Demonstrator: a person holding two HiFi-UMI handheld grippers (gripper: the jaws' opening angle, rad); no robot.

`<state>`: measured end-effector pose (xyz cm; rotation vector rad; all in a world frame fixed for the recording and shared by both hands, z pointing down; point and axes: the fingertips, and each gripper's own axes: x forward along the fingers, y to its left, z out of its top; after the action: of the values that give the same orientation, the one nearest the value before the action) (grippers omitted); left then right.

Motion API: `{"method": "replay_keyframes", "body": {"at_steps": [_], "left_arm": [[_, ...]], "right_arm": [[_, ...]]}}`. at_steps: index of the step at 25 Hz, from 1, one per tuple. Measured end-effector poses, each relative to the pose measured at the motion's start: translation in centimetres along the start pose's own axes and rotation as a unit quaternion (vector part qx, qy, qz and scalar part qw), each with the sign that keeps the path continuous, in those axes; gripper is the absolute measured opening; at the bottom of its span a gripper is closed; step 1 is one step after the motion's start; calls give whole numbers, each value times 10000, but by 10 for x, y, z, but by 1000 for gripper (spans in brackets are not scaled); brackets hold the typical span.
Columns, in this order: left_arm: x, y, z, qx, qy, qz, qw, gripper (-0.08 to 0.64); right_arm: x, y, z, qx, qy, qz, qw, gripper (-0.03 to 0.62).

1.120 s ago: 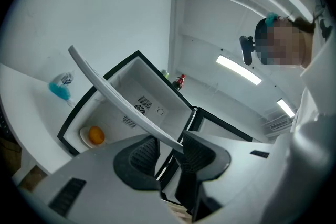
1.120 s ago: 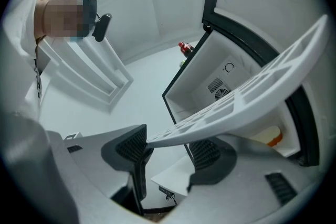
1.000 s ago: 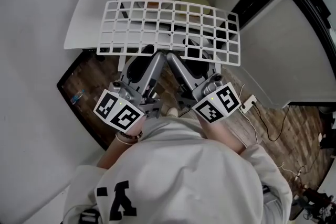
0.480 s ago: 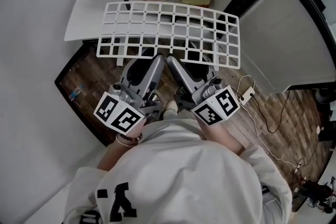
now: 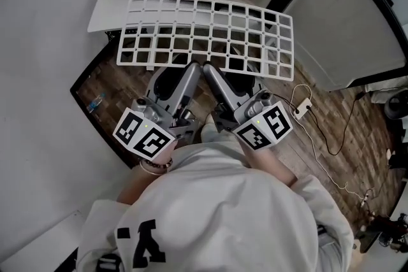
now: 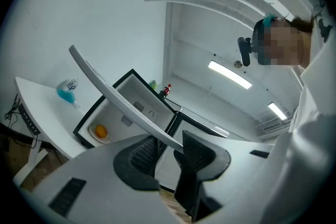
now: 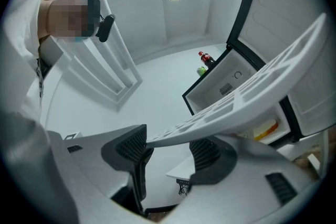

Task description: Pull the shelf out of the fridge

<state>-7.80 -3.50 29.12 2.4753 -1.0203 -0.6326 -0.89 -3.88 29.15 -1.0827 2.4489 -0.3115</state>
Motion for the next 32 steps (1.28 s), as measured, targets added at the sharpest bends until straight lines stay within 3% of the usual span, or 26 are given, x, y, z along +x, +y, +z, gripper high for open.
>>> {"method": "replay_keyframes", "body": {"at_steps": [11, 25, 32], "left_arm": [[-76, -48, -13, -70, 51, -15, 10000, 138], [-88, -64, -22, -189, 133, -109, 9997, 135], [-117, -125, -31, -17, -46, -155, 9999, 132]], "right_arm": [[-60, 67, -14, 38, 12, -25, 10000, 267], [-82, 76, -15, 182, 11, -193, 9996, 267], [-134, 110, 7, 85, -104, -4, 9999, 267]]}}
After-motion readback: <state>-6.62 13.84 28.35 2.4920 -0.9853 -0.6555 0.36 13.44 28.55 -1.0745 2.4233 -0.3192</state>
